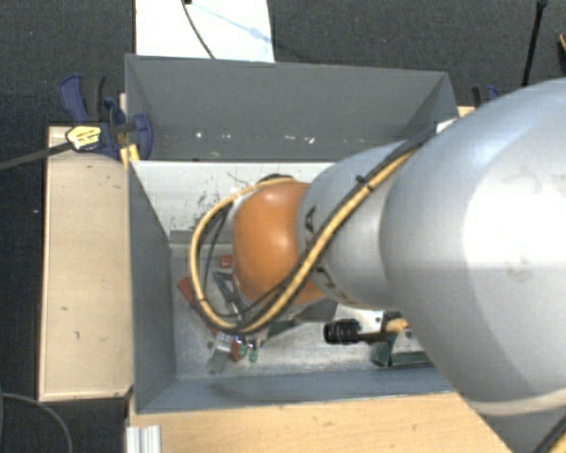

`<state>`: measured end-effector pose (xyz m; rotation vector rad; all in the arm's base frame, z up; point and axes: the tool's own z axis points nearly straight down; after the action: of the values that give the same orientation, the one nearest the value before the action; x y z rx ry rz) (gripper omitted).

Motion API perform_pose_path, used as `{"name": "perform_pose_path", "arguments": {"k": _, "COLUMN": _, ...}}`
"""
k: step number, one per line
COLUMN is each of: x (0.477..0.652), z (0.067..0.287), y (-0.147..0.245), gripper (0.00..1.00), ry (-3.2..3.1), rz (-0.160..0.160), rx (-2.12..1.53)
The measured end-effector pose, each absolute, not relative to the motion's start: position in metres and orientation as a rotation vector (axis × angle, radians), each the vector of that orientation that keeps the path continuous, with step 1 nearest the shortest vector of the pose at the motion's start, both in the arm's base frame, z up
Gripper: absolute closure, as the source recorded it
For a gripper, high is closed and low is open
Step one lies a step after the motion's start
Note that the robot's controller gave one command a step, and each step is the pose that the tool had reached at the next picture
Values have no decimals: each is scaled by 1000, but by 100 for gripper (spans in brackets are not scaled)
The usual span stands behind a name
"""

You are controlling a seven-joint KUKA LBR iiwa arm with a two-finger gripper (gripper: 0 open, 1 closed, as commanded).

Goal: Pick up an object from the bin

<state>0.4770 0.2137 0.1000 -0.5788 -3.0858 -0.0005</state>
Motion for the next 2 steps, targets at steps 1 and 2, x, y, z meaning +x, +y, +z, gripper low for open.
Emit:
{"name": "perform_pose_path", "arguments": {"k": 1, "x": 480, "z": 69, "y": 222, "gripper": 0, "ry": -2964, "rz": 4, "rx": -1028}}
{"name": "perform_pose_path", "arguments": {"k": 2, "x": 480, "z": 69, "y": 222, "gripper": 0, "ry": -2962, "rz": 4, "rx": -1030}}
